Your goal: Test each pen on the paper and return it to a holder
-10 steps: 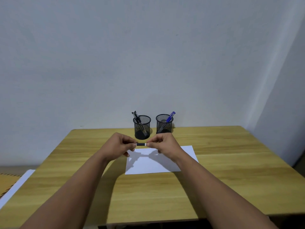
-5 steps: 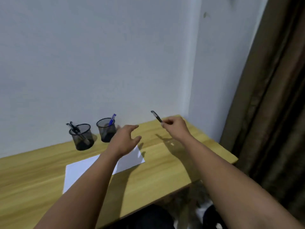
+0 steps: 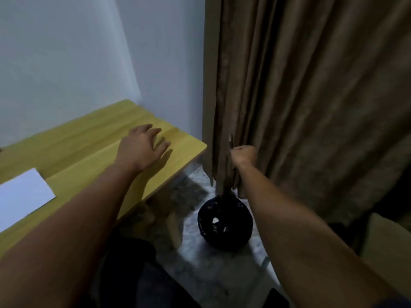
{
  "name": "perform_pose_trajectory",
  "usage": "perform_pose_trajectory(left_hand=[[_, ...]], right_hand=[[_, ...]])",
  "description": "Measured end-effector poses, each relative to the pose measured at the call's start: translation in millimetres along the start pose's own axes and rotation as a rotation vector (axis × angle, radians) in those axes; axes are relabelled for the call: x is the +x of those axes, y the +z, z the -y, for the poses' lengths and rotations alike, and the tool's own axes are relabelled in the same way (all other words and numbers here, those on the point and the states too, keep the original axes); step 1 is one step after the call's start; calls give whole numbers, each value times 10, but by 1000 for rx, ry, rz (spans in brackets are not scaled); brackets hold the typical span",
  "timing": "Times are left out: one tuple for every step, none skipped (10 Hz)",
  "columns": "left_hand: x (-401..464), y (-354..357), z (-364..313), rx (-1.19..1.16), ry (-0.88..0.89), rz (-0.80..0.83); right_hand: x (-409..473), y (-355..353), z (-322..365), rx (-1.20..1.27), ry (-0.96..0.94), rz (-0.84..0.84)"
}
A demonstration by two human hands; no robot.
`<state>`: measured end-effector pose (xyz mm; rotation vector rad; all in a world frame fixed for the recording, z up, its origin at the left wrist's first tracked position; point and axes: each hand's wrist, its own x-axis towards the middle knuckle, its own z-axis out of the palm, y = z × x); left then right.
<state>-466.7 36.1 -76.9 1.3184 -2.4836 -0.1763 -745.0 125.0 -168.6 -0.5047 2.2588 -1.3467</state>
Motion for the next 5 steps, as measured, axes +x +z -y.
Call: perform_pose_trajectory(left_hand=[[82, 140, -35, 44, -21, 27], [75, 284, 15, 67, -54, 73], [39, 403, 96, 92, -58, 58], [46, 456, 138, 93, -53, 29], [44, 469, 161, 81, -67, 39]], right_hand=[[61, -5, -448, -148, 105, 37], [120, 42, -765, -198, 165, 56], [145, 68, -954, -301, 184, 107], [144, 99, -1011, -322, 185, 120], [121, 143, -924, -315, 128, 74]])
